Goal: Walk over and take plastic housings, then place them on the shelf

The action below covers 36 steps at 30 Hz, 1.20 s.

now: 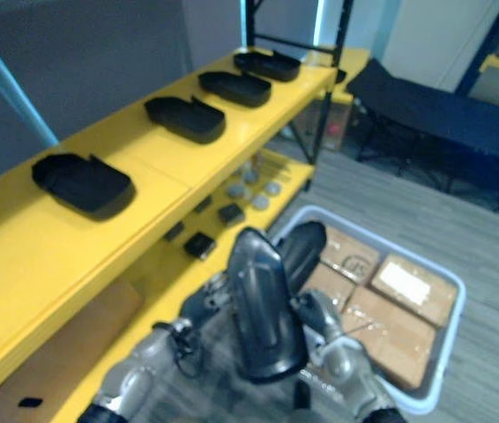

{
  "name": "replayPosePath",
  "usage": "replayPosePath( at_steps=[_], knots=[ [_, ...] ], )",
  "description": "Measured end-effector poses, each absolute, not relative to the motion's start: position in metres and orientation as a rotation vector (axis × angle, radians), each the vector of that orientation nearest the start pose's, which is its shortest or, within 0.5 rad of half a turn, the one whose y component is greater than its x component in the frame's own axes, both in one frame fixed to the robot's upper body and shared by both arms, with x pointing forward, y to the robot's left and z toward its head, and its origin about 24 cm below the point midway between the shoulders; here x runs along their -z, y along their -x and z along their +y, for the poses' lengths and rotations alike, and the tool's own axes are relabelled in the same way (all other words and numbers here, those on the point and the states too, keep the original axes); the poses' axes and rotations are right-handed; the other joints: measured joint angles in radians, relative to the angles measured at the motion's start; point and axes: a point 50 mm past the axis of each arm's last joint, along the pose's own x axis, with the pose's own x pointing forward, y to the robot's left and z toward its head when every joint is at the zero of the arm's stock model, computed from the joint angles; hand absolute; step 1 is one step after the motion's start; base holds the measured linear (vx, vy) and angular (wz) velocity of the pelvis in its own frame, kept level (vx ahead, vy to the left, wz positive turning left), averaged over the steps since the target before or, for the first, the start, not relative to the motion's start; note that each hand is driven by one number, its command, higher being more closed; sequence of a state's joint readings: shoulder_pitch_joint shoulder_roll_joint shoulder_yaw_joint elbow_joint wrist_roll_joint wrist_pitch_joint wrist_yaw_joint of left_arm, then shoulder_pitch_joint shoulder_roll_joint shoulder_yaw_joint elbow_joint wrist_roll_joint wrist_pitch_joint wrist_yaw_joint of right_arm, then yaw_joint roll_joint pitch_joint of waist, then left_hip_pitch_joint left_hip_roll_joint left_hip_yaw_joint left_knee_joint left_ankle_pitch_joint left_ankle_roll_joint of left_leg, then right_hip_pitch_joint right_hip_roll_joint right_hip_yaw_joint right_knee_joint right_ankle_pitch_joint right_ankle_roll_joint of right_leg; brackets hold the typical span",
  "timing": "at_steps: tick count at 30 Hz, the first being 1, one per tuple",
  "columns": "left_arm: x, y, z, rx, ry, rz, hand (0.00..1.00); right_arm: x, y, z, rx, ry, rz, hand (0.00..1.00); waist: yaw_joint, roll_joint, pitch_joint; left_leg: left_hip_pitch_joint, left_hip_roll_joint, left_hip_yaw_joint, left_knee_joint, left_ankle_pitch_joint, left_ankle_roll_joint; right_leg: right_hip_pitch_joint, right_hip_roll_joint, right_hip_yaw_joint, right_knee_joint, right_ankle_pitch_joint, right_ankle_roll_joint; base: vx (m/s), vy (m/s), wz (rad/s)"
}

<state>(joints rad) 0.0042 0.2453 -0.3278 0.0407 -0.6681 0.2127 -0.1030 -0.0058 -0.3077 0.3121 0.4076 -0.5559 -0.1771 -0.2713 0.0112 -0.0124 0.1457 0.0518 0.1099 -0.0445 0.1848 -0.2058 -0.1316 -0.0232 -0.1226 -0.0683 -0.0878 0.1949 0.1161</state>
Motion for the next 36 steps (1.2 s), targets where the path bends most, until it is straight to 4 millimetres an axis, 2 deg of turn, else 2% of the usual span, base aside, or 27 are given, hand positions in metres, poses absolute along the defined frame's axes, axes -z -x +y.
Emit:
replayPosePath(
  at_steps=[5,13,17,27,36],
  knots=[
    [-0.002,-0.229,0.106,0.439,0.376,0.399,0.00,0.035,-0.228,-0.164,-0.191,0.886,0.088,1.00,0.004,-0.002,-0.014,-0.002,0.001,-0.001,-0.001,0.000,0.000,0.003,0.000,-0.003,0.000,-0.014,-0.004,-0.01,-0.001,0.00],
    [0.004,-0.227,0.106,0.467,0.238,0.426,0.00,0.034,-0.229,-0.161,-0.199,0.881,0.080,1.00,0.004,0.006,-0.023,0.006,0.001,-0.005,-0.009,0.000,0.000,0.004,0.000,-0.010,0.000,-0.008,0.003,0.02,0.006,0.01],
    [0.013,-0.225,0.109,0.458,0.149,0.467,0.00,0.030,-0.234,-0.155,-0.208,0.873,0.059,1.00,0.004,0.009,-0.025,0.019,-0.001,-0.002,-0.020,0.000,0.000,0.009,-0.002,-0.010,0.000,-0.007,0.003,0.01,0.007,-0.02],
    [0.028,-0.220,0.116,0.428,0.010,0.520,0.00,0.028,-0.240,-0.155,-0.187,0.860,0.069,1.00,0.004,0.009,-0.025,0.026,-0.002,-0.005,-0.037,0.013,0.000,0.009,-0.003,-0.013,-0.001,-0.007,0.004,0.00,0.000,0.00],
    [0.039,-0.213,0.119,0.411,0.011,0.572,0.00,0.034,-0.239,-0.155,-0.151,0.780,0.115,1.00,0.004,0.010,-0.024,0.035,-0.001,-0.005,-0.043,0.018,-0.001,0.016,-0.003,-0.015,-0.001,-0.010,0.005,0.00,0.000,0.00]
  ],
)
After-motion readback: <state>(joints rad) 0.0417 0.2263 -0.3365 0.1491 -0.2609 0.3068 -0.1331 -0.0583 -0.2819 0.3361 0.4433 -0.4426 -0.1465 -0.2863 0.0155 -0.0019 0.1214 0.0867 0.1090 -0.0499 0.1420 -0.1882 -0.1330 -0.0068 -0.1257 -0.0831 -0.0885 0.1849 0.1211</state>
